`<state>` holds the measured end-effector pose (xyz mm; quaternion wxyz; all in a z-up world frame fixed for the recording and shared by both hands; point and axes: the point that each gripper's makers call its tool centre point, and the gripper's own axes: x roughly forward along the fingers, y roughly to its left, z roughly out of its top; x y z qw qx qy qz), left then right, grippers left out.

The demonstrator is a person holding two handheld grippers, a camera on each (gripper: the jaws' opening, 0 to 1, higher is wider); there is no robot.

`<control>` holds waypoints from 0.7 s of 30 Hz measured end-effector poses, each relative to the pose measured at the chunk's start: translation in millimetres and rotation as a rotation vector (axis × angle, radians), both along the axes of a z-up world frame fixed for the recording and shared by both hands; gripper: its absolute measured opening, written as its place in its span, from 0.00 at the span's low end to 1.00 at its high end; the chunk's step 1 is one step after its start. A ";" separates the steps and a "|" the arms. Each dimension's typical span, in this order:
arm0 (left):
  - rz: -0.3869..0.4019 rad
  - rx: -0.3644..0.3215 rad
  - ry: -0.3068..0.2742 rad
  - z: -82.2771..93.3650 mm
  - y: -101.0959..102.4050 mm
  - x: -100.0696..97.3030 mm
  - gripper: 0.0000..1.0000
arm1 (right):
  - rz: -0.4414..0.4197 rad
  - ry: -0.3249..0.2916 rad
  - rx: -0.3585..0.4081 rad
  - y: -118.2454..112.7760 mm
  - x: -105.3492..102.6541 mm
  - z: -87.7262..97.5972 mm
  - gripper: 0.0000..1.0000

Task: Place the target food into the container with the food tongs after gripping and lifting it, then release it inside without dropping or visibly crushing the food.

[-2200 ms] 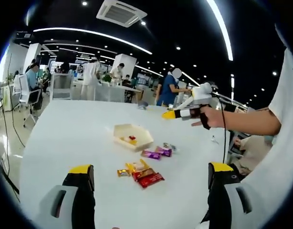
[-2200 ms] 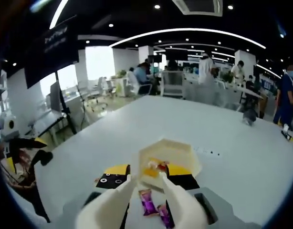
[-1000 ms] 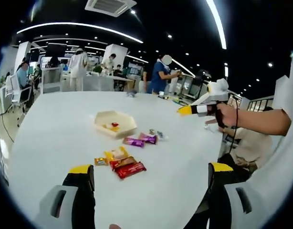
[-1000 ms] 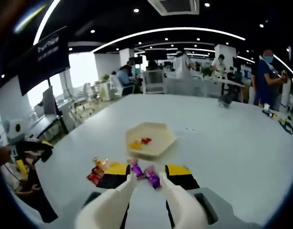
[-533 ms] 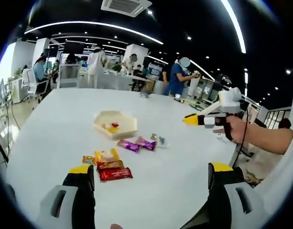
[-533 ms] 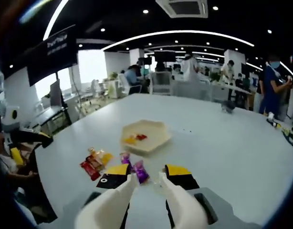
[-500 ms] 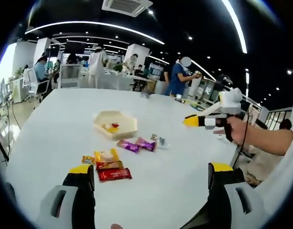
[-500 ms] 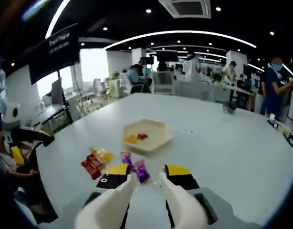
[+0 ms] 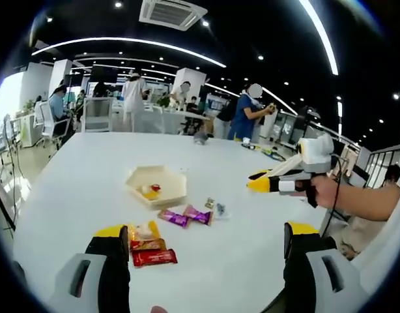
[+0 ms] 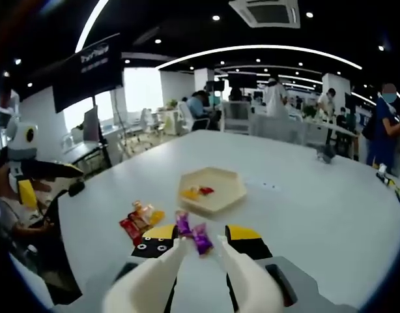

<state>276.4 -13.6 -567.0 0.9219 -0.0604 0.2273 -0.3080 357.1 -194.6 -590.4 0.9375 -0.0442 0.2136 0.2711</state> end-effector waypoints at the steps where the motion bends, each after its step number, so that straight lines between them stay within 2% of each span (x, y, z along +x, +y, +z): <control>1: -0.009 0.011 0.004 -3.0 2.7 0.8 0.99 | 0.002 0.003 -0.005 3.1 1.5 -1.0 0.28; 4: -0.039 0.037 0.002 -11.5 13.9 7.0 0.99 | -0.002 0.015 -0.007 8.1 6.5 -4.9 0.28; 7: -0.050 0.032 -0.007 -13.1 22.6 13.7 0.99 | -0.007 0.027 -0.020 14.7 13.1 -10.9 0.28; 8: -0.067 0.017 -0.030 -12.3 28.7 21.3 0.99 | -0.002 0.017 -0.025 17.2 15.0 -11.6 0.28; 9: -0.067 0.009 -0.030 -13.2 31.9 24.6 0.99 | -0.007 0.020 -0.032 18.3 16.2 -12.7 0.28; 10: -0.087 0.032 -0.003 -18.3 36.5 26.0 0.99 | -0.025 0.037 -0.047 19.0 17.3 -13.5 0.28; 12: -0.140 0.069 -0.057 -21.0 41.6 35.2 0.99 | -0.023 0.027 -0.036 22.1 21.7 -14.6 0.28; 13: -0.144 0.071 -0.053 -22.9 42.6 36.6 0.99 | -0.020 0.032 -0.038 23.0 23.1 -16.2 0.28; 14: -0.145 0.064 -0.025 -28.5 45.9 41.6 0.99 | -0.022 0.057 -0.090 20.7 25.4 -25.2 0.28; 15: -0.150 0.052 -0.010 -30.8 47.2 44.2 0.99 | -0.026 0.055 -0.099 20.1 26.2 -25.9 0.28; 18: -0.164 -0.014 -0.009 -32.3 48.1 53.6 0.99 | -0.027 0.053 -0.086 25.4 27.6 -27.1 0.28; 19: -0.174 -0.008 0.001 -35.8 49.2 56.1 0.99 | -0.031 0.055 -0.135 22.2 30.0 -31.9 0.28; 21: -0.178 0.010 0.003 -38.2 53.5 60.9 0.99 | -0.029 0.070 -0.106 29.1 31.2 -32.9 0.28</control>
